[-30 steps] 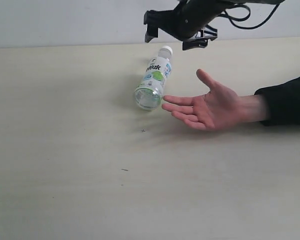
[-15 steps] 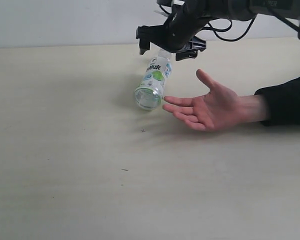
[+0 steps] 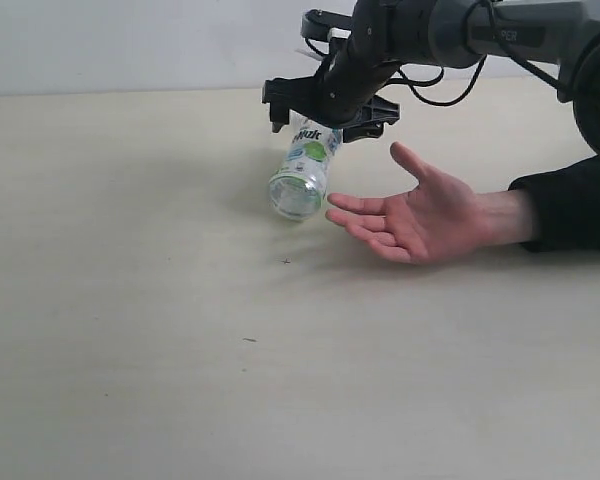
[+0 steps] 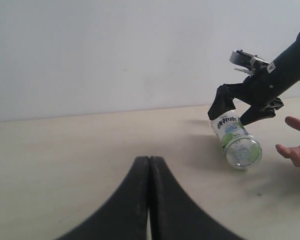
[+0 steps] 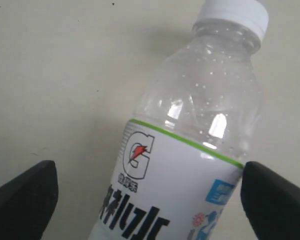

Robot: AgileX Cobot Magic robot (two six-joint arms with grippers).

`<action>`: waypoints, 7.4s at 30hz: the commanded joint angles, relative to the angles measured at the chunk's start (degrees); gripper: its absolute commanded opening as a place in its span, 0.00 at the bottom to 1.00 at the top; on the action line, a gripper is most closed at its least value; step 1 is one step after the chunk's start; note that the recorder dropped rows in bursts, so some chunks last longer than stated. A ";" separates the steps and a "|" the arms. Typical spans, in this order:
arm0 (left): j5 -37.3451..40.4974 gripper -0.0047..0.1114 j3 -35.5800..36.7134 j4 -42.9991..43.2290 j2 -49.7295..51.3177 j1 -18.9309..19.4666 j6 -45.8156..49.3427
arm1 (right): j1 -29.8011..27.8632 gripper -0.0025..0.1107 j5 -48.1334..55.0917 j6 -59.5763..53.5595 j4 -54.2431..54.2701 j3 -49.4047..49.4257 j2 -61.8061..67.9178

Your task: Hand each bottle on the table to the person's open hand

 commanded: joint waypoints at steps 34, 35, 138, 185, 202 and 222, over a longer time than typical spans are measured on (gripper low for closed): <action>-0.23 0.04 0.04 -0.12 -0.05 0.09 -0.40 | -1.32 0.02 11.07 -15.66 -2.02 -0.39 -17.10; -0.23 0.04 0.04 -0.12 -0.05 0.09 -0.40 | -1.86 0.02 13.27 -15.66 -2.45 -0.39 -17.89; -0.23 0.04 0.04 -0.12 -0.05 0.09 -0.40 | -5.57 0.02 -11.67 -25.05 1.24 94.77 -129.28; 0.05 0.04 0.04 -0.12 -0.20 0.09 -0.40 | -5.57 0.02 -16.74 -26.22 3.73 95.21 -136.47; 0.05 0.04 0.04 -0.12 -0.20 0.09 -0.40 | -23.82 0.02 -27.94 -25.01 -1.53 108.65 -136.47; 0.05 0.04 0.04 -0.12 -0.20 0.09 -0.40 | -26.37 0.02 -25.27 -25.01 -1.33 108.65 -136.47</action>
